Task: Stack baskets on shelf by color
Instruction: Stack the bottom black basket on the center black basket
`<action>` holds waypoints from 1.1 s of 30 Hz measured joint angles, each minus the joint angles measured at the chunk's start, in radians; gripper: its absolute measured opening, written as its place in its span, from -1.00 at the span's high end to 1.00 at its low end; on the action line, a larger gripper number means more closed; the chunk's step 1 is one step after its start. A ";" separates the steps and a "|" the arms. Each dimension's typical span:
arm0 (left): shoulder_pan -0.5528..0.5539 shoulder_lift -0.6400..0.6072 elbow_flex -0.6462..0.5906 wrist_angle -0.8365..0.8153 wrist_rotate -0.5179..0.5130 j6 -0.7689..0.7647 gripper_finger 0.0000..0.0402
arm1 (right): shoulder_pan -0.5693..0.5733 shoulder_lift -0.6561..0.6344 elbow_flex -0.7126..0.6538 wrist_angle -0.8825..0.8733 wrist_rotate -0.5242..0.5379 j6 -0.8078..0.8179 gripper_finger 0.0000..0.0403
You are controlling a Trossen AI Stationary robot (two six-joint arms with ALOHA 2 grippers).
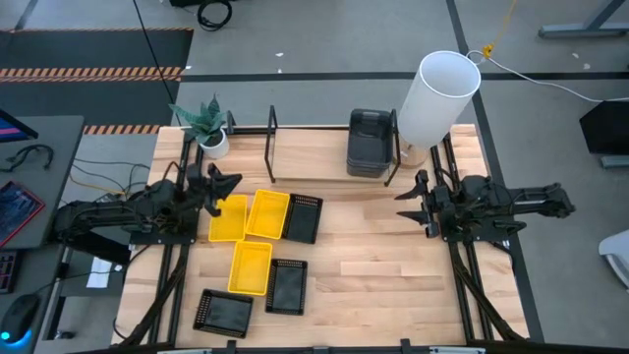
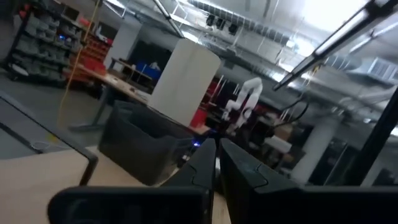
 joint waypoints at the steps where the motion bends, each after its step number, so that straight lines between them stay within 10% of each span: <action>1: 0.000 0.000 0.000 0.008 0.000 -0.005 0.86 | 0.000 -0.009 -0.006 0.000 0.000 0.008 0.02; 33: -0.063 0.107 0.051 -0.094 0.205 -0.083 0.96 | -0.025 -0.070 -0.127 0.063 0.000 0.111 0.02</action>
